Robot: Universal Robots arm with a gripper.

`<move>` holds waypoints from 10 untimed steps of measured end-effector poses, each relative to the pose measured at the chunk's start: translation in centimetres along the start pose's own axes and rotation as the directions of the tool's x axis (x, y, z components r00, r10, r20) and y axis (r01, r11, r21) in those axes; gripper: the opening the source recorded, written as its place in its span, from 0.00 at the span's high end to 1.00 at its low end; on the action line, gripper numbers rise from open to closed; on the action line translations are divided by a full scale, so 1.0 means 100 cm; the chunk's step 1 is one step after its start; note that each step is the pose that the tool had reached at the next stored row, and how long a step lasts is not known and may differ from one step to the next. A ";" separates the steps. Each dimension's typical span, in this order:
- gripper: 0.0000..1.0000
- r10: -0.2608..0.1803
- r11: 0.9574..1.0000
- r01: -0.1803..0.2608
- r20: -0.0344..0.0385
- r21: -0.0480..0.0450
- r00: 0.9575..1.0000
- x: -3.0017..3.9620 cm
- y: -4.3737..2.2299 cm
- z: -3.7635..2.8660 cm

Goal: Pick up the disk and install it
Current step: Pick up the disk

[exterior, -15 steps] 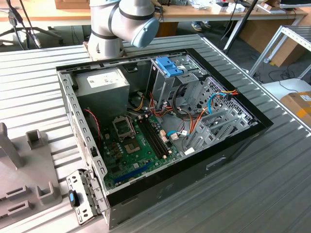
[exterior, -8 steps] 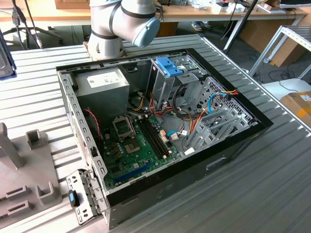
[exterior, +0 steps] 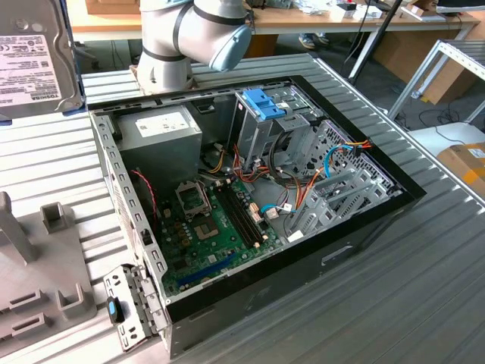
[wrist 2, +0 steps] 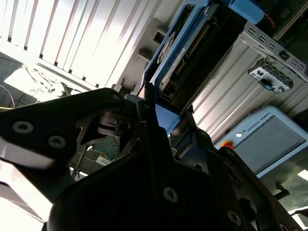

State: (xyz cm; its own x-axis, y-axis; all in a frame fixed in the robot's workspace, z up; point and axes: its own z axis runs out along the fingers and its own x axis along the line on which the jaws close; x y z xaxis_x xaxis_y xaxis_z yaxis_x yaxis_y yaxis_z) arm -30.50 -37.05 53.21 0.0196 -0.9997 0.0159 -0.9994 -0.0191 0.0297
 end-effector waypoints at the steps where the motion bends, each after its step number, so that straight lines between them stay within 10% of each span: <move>1: 0.64 0.000 1.000 0.000 0.000 0.000 1.000 0.0001 -0.0047 -0.0002; 10: 0.64 -0.003 1.000 0.003 0.000 0.000 1.000 0.0006 -0.0688 -0.0020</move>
State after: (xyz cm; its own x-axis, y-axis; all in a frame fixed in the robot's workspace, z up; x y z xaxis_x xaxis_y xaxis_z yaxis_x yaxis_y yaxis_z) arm -23.61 -36.97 53.21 0.0230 -0.9996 0.0159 -0.9993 -0.0225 0.0302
